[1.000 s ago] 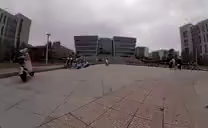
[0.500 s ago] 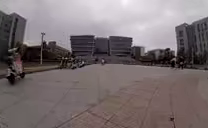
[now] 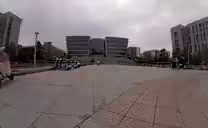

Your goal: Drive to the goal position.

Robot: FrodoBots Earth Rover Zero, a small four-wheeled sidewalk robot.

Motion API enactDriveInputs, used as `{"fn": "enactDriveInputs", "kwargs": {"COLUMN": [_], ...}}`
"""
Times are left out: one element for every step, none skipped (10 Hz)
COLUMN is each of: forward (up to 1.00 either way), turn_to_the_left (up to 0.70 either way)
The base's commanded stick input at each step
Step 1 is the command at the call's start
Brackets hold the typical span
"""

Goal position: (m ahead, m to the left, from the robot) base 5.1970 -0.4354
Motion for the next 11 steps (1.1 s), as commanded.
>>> {"fn": "enactDriveInputs", "kwargs": {"forward": [0.70,0.70,0.70,0.70,0.70,0.70,0.70,0.70,0.70,0.70,0.70], "turn_to_the_left": [-0.14,-0.14,-0.14,-0.14,-0.14,-0.14,-0.14,-0.14,-0.14,-0.14,-0.14]}}
